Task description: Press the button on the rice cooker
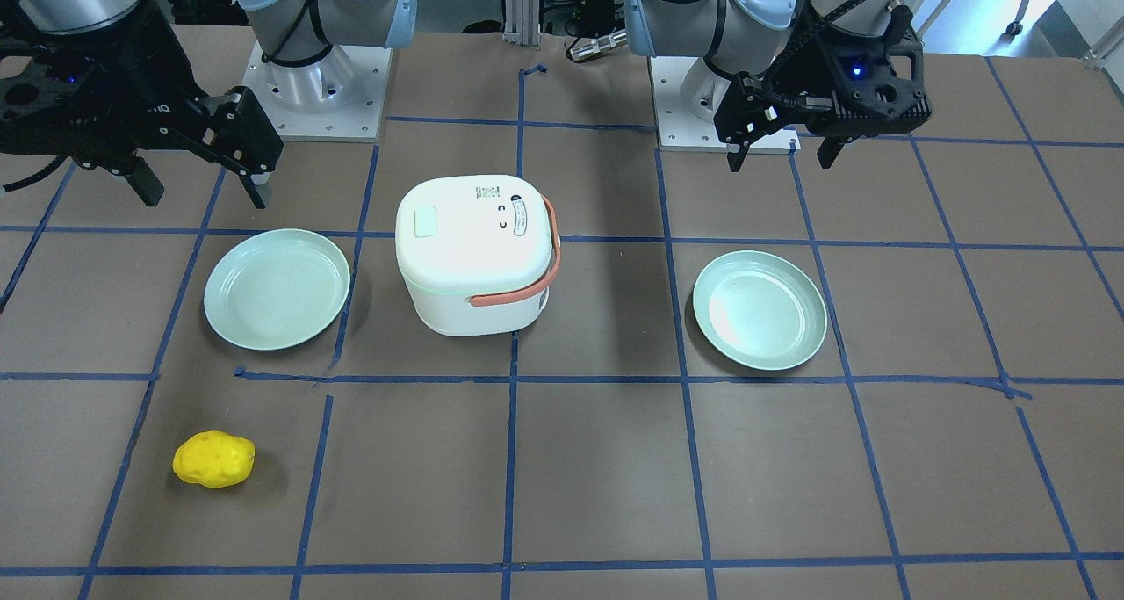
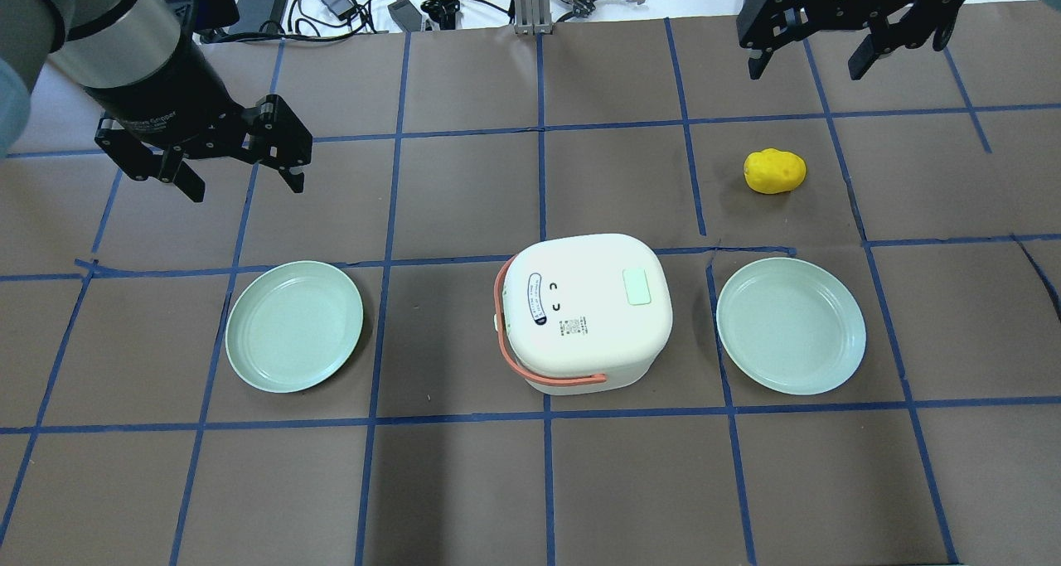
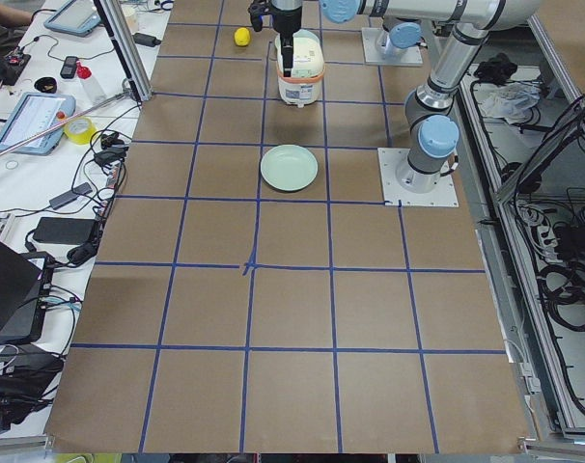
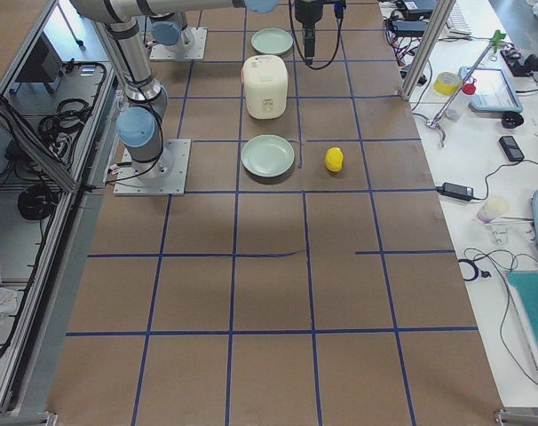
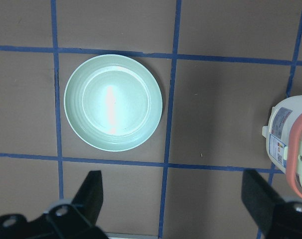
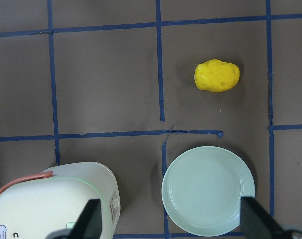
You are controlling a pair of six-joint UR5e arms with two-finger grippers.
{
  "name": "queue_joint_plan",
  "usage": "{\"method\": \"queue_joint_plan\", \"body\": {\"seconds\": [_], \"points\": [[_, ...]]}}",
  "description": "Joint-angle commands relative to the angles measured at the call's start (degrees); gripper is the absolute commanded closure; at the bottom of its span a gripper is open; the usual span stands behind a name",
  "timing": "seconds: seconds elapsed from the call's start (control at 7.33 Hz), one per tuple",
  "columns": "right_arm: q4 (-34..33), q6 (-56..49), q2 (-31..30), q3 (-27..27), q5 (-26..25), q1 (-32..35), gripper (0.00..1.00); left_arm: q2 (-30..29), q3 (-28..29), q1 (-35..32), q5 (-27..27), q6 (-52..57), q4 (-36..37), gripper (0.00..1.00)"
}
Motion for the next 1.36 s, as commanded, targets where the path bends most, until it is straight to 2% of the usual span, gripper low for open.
{"method": "queue_joint_plan", "body": {"seconds": [0.0, 1.23], "points": [[-0.1, 0.1, 0.0, 0.0, -0.2, -0.1, 0.02, 0.0, 0.0, 0.0, 0.0, 0.0, 0.0, 0.00], [-0.7, 0.8, -0.1, -0.1, -2.3, 0.0, 0.04, 0.0, 0.0, 0.0, 0.0, 0.0, 0.0, 0.00]]}}
